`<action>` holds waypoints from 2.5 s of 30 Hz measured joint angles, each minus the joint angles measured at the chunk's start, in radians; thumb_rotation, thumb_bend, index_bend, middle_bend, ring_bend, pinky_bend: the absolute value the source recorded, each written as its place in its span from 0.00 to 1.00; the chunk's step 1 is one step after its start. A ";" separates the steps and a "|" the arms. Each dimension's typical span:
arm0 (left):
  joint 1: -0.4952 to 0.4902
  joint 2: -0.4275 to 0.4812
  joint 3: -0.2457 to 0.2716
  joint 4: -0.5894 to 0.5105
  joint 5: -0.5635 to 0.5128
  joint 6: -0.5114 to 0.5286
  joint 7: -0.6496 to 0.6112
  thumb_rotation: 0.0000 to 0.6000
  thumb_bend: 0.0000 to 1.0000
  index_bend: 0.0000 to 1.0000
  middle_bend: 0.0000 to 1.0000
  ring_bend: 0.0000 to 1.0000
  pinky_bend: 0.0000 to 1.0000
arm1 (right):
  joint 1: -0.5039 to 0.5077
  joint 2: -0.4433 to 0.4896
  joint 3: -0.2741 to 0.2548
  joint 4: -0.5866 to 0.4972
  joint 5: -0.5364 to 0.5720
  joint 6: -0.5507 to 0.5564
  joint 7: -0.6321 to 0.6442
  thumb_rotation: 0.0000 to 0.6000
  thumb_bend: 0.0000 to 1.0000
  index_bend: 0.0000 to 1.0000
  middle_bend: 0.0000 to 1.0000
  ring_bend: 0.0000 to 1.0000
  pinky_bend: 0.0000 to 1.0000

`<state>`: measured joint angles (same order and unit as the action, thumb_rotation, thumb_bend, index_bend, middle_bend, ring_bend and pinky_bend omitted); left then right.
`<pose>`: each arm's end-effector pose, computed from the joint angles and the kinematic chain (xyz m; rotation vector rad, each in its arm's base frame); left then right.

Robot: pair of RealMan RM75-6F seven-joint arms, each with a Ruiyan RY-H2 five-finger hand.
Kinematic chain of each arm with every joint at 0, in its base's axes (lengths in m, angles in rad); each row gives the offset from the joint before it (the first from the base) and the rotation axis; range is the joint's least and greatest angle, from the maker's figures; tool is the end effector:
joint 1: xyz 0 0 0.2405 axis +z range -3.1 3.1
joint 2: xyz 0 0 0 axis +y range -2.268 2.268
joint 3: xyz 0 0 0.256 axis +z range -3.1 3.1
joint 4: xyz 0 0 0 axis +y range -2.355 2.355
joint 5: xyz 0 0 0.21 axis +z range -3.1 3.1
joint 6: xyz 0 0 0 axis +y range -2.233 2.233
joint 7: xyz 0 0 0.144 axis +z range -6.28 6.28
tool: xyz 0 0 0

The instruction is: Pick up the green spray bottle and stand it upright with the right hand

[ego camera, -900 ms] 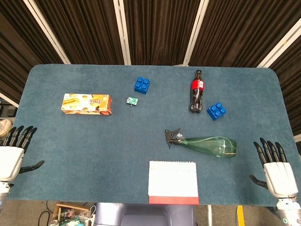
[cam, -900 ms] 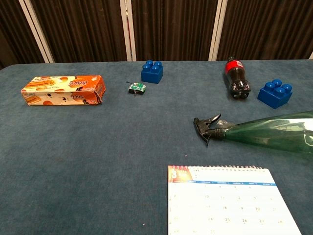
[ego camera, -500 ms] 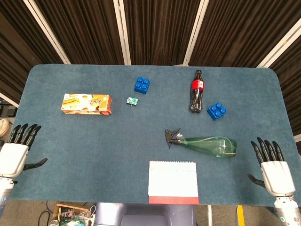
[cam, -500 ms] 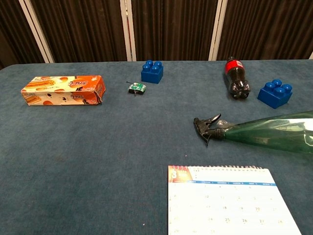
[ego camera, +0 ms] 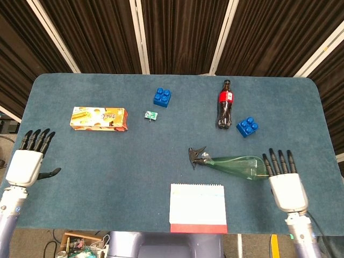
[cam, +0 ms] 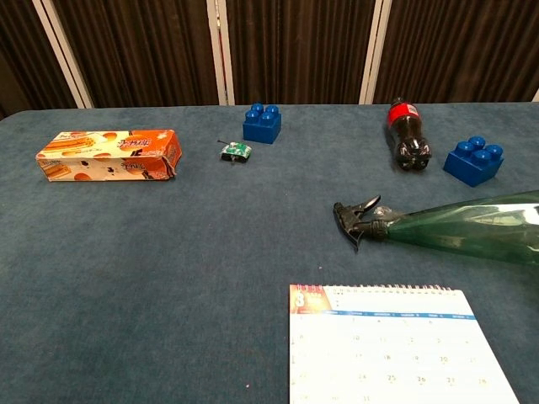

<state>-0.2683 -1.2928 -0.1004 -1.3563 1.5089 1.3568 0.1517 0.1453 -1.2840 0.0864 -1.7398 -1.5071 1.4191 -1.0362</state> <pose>-0.3072 0.2536 0.1175 -1.5672 -0.6565 -0.8167 -0.2518 -0.1999 0.0964 1.6229 -0.2722 0.3912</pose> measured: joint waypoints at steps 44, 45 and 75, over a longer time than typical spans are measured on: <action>-0.024 -0.016 -0.030 0.054 -0.123 -0.057 -0.013 1.00 0.00 0.00 0.02 0.00 0.04 | 0.369 -0.341 0.097 0.066 0.549 -0.198 -0.591 1.00 0.14 0.17 0.00 0.00 0.00; -0.026 -0.019 -0.030 0.056 -0.128 -0.064 -0.011 1.00 0.00 0.00 0.02 0.00 0.04 | 0.379 -0.339 0.099 0.073 0.557 -0.205 -0.582 1.00 0.14 0.17 0.00 0.00 0.00; -0.063 -0.038 -0.031 0.091 -0.168 -0.128 -0.014 1.00 0.00 0.00 0.02 0.00 0.04 | 0.496 -0.401 0.054 0.304 0.514 -0.240 -0.338 1.00 0.41 0.96 0.22 0.00 0.12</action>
<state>-0.3312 -1.3309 -0.1310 -1.2655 1.3412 1.2285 0.1373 0.6413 -1.6848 0.1401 -1.4358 -0.9932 1.1791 -1.3746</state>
